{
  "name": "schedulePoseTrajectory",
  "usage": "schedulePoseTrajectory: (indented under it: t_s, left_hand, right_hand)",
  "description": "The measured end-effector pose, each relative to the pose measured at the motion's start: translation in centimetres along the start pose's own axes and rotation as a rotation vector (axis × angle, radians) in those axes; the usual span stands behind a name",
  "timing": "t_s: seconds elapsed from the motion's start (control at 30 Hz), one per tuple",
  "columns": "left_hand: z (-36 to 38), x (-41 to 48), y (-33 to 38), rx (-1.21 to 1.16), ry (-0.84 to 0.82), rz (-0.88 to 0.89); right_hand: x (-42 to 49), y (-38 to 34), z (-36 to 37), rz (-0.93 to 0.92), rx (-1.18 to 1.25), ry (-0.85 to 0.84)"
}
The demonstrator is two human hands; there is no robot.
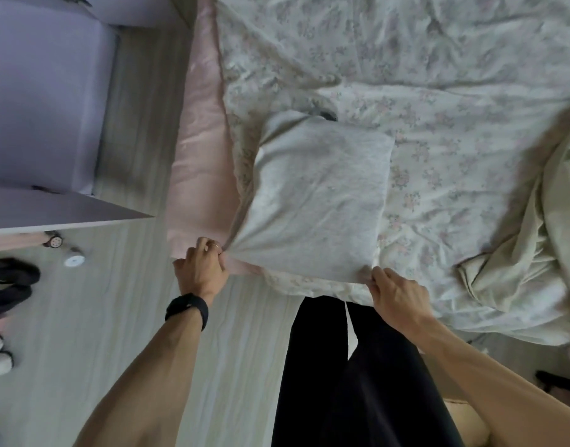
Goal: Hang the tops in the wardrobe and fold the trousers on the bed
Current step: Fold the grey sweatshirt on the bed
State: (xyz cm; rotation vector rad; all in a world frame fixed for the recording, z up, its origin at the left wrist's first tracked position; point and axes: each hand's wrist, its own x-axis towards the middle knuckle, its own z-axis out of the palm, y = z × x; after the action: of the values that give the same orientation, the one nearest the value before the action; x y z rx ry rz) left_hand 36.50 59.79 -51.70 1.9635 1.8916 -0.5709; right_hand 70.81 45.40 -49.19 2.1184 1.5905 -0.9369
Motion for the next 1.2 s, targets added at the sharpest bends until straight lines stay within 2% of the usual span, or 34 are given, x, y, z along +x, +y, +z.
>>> schedulePoseTrajectory:
  t_s: [0.07,0.13,0.23,0.3,0.43,0.5,0.57,0.67,0.73,0.8,0.83,0.9,1.0,1.2]
  left_hand:
    - [0.2,0.0,0.4,0.002,-0.105,0.006]
    - [0.6,-0.2,1.7,-0.090,-0.130,-0.038]
    - [0.0,-0.4,4.3,-0.340,0.039,-0.115]
    - [-1.1,0.1,6.9,-0.481,0.132,-0.107]
    - [-2.3,4.5,11.4,-0.604,0.127,-0.117]
    - [-2.5,7.3,12.1,-0.576,0.157,-0.153]
    - [-2.6,8.8,11.6,-0.537,0.187,-0.177]
    - [-2.4,9.0,11.0,-0.431,0.181,-0.154]
    - [-2.3,8.7,11.4,-0.310,0.356,0.028]
    - [-2.9,7.8,13.1,-0.244,0.511,0.312]
    - [-3.4,7.6,14.5,-0.224,0.517,0.442]
    - [-3.4,6.7,17.4,-0.207,0.422,0.583]
    - [-1.9,8.6,19.7,-0.115,0.343,0.592]
    - [1.6,14.5,17.4,0.007,0.300,0.466]
  right_hand:
    - [0.2,-0.3,0.2,0.008,0.016,-0.035]
    - [0.9,-1.2,0.0,0.014,0.016,-0.083]
    - [1.3,-1.6,-0.6,0.063,0.092,-0.076]
    - [1.7,-1.6,-0.9,0.103,0.232,0.024]
    - [5.1,-2.5,-2.1,0.091,0.476,0.433]
    - [7.5,-3.1,-3.4,0.050,0.453,0.434]
    - [9.4,-3.6,-4.1,-0.019,0.324,0.351]
    - [10.5,-3.7,-3.8,0.022,0.214,0.246]
    - [10.2,-3.7,-3.7,0.048,0.270,0.268]
    - [10.2,-3.8,-4.0,0.020,0.301,0.345]
    - [10.6,-4.1,-4.4,-0.001,0.309,0.387]
    - [11.5,-5.1,-5.1,-0.042,0.311,0.436]
    - [14.2,-6.0,-6.0,-0.067,0.283,0.444]
    - [19.3,-4.0,-4.5,-0.060,0.174,0.408]
